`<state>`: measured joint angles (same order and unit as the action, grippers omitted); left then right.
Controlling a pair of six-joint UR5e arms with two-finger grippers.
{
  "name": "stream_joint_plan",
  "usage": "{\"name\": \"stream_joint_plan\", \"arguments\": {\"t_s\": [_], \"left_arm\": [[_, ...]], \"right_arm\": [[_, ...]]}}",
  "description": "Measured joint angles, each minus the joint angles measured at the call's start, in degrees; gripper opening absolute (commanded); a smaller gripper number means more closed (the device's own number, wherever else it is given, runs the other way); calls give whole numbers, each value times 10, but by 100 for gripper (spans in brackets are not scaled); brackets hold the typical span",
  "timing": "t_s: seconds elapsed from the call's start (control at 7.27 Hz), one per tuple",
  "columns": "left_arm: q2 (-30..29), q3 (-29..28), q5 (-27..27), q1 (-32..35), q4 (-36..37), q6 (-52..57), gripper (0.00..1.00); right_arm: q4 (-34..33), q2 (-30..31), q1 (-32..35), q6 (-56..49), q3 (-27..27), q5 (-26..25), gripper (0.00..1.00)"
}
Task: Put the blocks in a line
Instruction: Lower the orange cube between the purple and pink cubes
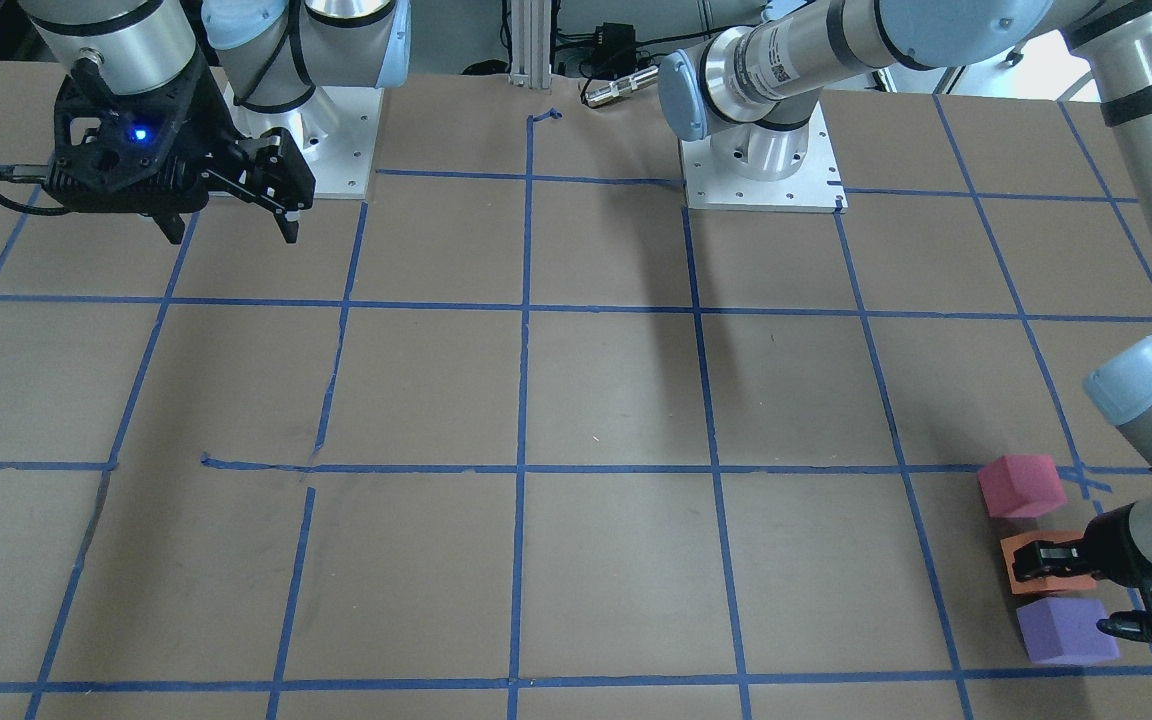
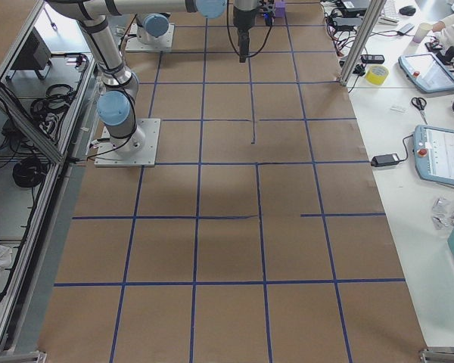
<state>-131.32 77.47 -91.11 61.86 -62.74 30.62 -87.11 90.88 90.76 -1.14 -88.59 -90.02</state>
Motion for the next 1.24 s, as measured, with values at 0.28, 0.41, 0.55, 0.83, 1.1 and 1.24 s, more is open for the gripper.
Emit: {"name": "stream_joint_plan", "arguments": {"t_s": [0.28,0.41,0.55,0.83,1.1,1.24], "left_arm": [[-1,6,2,0,10,1,0],[-1,8,3,0,13,1,0],[-1,9,4,0,14,2,0],[-1,11,2,0,25,2,16],[-2,14,4,0,34,0,25],[-3,16,6,0,35,-1,91]], "right_arm": [[0,0,0,0,0,0,100],[0,0,0,0,0,0,100],[0,0,0,-1,0,0,100],[0,0,0,-1,0,0,100],[0,0,0,-1,0,0,100],[0,0,0,-1,0,0,100]]}}
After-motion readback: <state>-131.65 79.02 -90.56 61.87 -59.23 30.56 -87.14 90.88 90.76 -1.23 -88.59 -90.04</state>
